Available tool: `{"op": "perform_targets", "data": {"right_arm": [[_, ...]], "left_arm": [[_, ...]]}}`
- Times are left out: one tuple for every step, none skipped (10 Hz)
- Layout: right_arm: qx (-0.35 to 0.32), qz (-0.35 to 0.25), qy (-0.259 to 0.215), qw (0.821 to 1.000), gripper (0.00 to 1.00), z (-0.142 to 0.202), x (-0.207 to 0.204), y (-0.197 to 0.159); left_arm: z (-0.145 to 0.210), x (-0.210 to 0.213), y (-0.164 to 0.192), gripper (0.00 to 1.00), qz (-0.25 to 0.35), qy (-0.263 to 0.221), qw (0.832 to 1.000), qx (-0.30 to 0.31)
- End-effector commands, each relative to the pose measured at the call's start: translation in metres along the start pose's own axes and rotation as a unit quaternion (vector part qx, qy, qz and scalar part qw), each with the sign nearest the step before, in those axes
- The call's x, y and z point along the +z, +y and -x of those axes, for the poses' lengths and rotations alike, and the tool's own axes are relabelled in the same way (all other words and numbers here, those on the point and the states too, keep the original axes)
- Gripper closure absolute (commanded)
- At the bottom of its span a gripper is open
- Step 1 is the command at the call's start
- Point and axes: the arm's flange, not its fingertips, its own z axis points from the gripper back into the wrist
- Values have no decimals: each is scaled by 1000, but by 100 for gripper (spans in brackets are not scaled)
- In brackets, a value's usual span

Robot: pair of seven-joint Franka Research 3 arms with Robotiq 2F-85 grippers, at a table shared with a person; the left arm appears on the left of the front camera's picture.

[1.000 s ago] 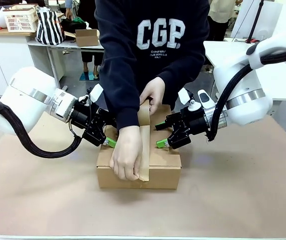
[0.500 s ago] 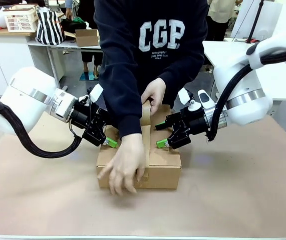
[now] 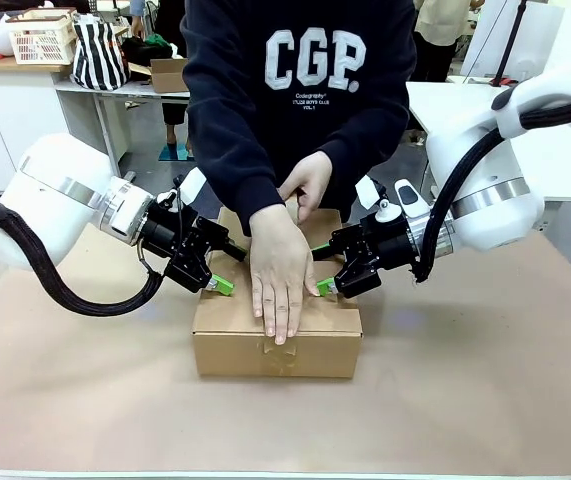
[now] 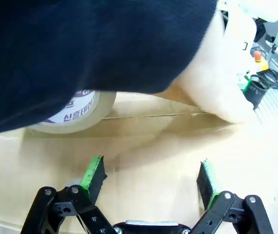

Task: Pack the gift set into the box.
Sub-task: Press and hold the closed box until the human finishes sealing it.

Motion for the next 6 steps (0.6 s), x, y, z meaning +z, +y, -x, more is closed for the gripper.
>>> {"op": "perform_targets", "data": {"right_arm": [[-8,2,-4,1000,0,3,0,2],[-8,2,-4,1000,0,3,0,2],[-8,2,-4,1000,0,3,0,2],[-8,2,-4,1000,0,3,0,2],[-8,2,-4,1000,0,3,0,2],[-8,2,-4,1000,0,3,0,2]], "left_arm": [[2,0,-1,0,5,-3,1000,5],[2,0,-1,0,5,-3,1000,5],[2,0,-1,0,5,-3,1000,5],[2,0,-1,0,5,-3,1000,5],[2,0,-1,0,5,-3,1000,5],[2,0,-1,0,5,-3,1000,5]]}}
